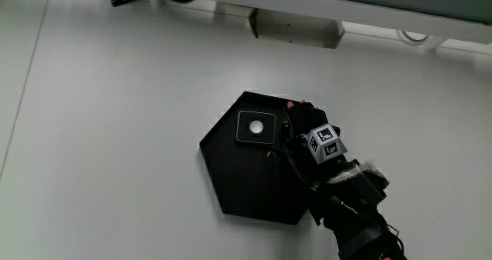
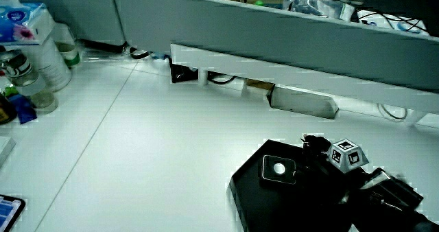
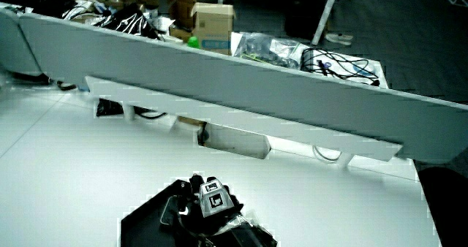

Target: Place speaker into plate

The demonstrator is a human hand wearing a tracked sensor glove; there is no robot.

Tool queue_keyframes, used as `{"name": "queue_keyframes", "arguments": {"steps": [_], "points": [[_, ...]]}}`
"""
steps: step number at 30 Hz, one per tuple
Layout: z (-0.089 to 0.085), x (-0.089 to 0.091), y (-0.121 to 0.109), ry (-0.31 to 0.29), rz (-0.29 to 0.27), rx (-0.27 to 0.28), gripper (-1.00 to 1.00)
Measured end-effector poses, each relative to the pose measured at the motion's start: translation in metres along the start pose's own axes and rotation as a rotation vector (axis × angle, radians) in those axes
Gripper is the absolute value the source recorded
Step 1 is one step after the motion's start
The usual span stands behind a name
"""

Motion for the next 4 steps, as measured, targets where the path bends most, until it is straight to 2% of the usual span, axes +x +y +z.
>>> {"name": "queue_keyframes", "arguments": {"steps": [1,4], "points": [[-0.001,0.0,-0.004,0.011,0.017,0.021,-1.0],[-0.004,0.0,-0.015,0.093,0.031,0.06,-1.0]]}}
